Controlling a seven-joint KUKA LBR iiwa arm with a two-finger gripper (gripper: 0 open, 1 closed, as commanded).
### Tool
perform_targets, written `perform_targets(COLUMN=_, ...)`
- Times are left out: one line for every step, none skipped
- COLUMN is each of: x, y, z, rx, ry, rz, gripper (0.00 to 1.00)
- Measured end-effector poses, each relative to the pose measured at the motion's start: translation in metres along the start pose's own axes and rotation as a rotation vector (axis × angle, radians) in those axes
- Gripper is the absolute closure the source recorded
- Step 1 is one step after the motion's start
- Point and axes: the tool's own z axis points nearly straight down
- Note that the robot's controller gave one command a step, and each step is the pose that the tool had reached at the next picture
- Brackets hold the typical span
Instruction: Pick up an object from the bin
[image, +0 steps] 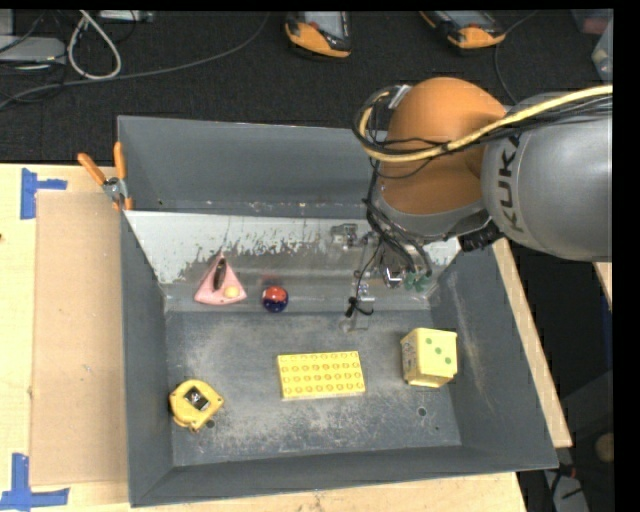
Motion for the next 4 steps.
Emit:
perform_targets(x=-0.001, y=0.0, z=-0.005, rx=0.0, ry=-0.008, rz=0.001, gripper=0.0)
perform_targets(x=0.028, y=0.0, z=0.086, rx=-0.001, ry=-0.007, rz=0.004, gripper=0.0)
perform_targets(x=0.039, y=0.0, z=0.109, rx=-0.001, ry=-0.005, rz=0.002, gripper=0.0)
perform_targets(x=0.047, y=0.01, z=0.115, rx=-0.002, ry=0.0, rz=0.0, gripper=0.0)
